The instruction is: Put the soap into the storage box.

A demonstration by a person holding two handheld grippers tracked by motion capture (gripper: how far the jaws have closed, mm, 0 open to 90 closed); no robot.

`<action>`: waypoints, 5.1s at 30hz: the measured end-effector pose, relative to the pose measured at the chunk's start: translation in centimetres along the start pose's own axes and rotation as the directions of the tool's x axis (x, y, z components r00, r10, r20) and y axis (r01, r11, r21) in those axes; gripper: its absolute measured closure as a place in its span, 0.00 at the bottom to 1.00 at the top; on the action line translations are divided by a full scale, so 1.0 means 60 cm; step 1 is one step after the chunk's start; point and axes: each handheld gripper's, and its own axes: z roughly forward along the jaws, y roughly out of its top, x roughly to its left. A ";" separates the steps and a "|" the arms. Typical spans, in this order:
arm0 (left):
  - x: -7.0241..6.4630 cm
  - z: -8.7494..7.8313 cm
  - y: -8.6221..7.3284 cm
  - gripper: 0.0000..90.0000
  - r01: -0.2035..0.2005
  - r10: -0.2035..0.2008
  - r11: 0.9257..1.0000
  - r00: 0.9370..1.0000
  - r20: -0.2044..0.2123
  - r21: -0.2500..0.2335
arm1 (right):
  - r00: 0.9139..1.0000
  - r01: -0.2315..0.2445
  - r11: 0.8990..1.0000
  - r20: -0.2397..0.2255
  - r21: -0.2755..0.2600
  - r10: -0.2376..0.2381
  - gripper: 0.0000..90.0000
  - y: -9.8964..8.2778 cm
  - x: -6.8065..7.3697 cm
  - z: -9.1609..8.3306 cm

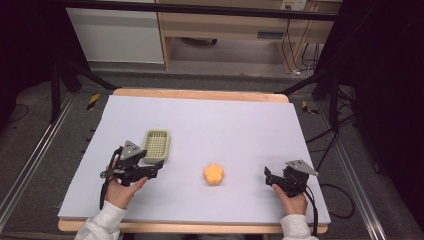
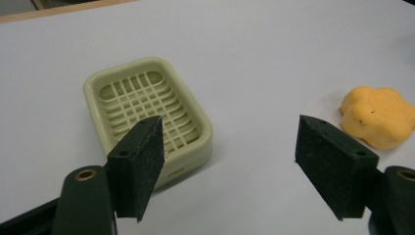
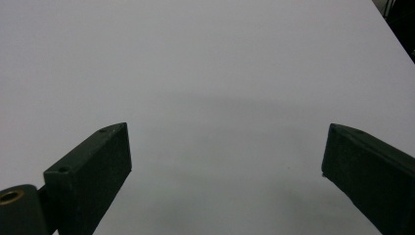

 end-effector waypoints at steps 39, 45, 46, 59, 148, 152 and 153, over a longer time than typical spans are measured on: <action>-0.072 0.054 0.053 0.27 -0.063 0.061 0.998 0.994 0.090 0.019 | 1.000 0.005 1.000 0.003 0.003 -0.005 0.05 0.000 0.001 0.000; -0.080 0.059 0.054 0.27 -0.075 0.071 0.997 0.992 0.101 0.028 | 1.000 0.007 1.000 0.004 0.006 -0.008 0.05 0.000 0.001 0.001; -0.081 0.060 0.055 0.27 -0.076 0.073 0.997 0.992 0.103 0.029 | 1.000 0.008 1.000 0.005 0.007 -0.008 0.05 0.000 0.002 0.001; -0.104 0.070 0.061 0.26 -0.119 0.109 0.991 0.983 0.148 0.057 | 1.000 0.011 1.000 0.002 0.011 -0.011 0.05 0.001 0.002 0.001; -0.221 0.204 0.036 0.24 -0.335 0.259 0.897 0.927 0.269 0.289 | 1.000 0.022 1.000 0.002 0.019 -0.022 0.05 0.001 0.003 0.003; -0.221 0.209 0.037 0.24 -0.332 0.253 0.895 0.928 0.273 0.298 | 1.000 0.023 1.000 0.003 0.019 -0.023 0.05 0.001 0.004 0.003; -0.221 0.209 0.037 0.24 -0.334 0.255 0.894 0.928 0.273 0.300 | 1.000 0.023 1.000 0.003 0.019 -0.023 0.05 0.001 0.004 0.003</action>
